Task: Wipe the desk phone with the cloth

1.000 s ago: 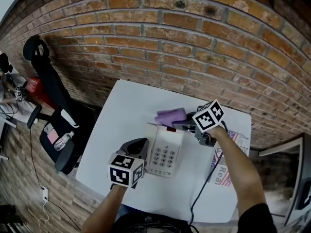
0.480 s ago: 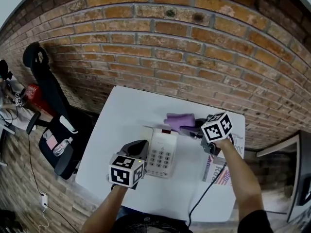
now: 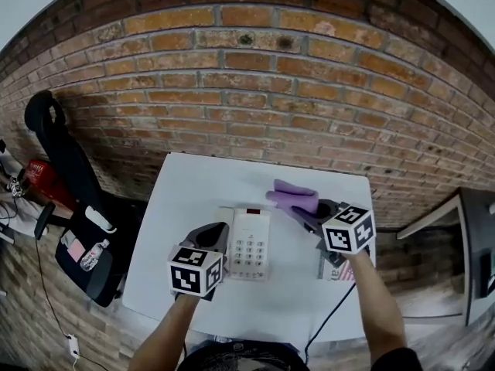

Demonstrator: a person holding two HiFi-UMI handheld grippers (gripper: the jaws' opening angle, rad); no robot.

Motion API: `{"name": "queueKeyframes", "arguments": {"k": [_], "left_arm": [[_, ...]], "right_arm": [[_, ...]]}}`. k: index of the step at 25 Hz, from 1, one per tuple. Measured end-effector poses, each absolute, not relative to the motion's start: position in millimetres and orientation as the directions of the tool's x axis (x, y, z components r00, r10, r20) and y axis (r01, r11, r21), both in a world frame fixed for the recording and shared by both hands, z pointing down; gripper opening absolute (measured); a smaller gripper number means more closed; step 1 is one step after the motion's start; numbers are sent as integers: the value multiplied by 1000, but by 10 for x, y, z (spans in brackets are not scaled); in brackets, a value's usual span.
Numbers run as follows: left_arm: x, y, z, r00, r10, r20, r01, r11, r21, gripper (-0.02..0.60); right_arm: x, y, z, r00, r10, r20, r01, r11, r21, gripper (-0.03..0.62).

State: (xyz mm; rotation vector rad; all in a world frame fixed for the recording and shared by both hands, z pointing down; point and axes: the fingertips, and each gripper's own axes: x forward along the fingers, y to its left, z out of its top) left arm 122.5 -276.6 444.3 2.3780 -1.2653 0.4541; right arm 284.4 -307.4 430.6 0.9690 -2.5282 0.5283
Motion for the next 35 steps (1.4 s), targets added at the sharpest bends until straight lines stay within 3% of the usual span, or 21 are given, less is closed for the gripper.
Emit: {"name": "queueKeyframes", "arguments": {"k": [13,24,35], "left_arm": [[866,-2329,4083,588,-708,391,-803,-569,177,5],[459,-1790,3945,610,-708,355,-786,-598,158,5],[247,-1501,3948,620,-704,346,-778,-610,151,5]], "right_arm": [[2696,-2154,3654,-469,-812,346,-876,477,-70,46],[2439,-1352,3464,-336,-904,265,-942,321,-99,44],[2190,-1035,3557,-294,-916,272,-956,282,-81,44]]}}
